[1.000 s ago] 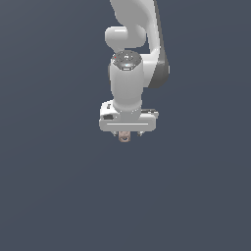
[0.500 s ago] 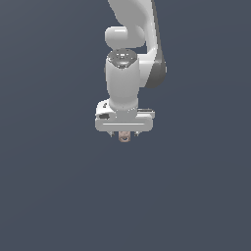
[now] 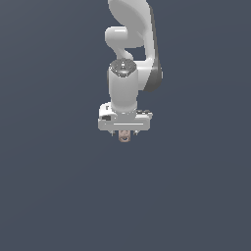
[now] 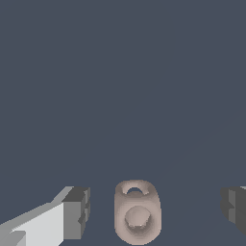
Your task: Pick up the object and move it to a goal position.
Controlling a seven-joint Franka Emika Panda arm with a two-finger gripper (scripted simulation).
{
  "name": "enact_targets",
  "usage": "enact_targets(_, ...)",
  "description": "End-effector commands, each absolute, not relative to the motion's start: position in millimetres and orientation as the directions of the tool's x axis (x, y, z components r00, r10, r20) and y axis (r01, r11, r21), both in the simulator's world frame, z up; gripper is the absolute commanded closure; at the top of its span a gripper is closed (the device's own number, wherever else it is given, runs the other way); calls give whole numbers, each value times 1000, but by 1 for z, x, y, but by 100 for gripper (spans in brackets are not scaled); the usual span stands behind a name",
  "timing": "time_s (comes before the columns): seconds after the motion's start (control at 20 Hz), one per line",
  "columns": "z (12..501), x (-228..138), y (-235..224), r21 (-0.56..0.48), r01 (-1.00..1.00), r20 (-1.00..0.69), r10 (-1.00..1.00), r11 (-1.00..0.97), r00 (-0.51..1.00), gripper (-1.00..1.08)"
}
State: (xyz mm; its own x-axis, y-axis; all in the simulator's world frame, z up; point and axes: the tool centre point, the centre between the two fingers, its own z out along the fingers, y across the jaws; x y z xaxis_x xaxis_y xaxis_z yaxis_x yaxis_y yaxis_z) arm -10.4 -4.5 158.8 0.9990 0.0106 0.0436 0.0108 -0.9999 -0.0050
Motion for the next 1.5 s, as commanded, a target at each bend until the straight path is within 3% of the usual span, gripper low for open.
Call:
enact_targets(0.0, 145, -23, -4, -4, 16, 36, 16, -1000, 999, -92)
enact_targets(0.65, 93, -84, -4, 0, 40, 3, 40, -999, 999, -92)
enact_targets(1.45, 61, -90, -5, 0, 41, 0, 41, -999, 999, -92)
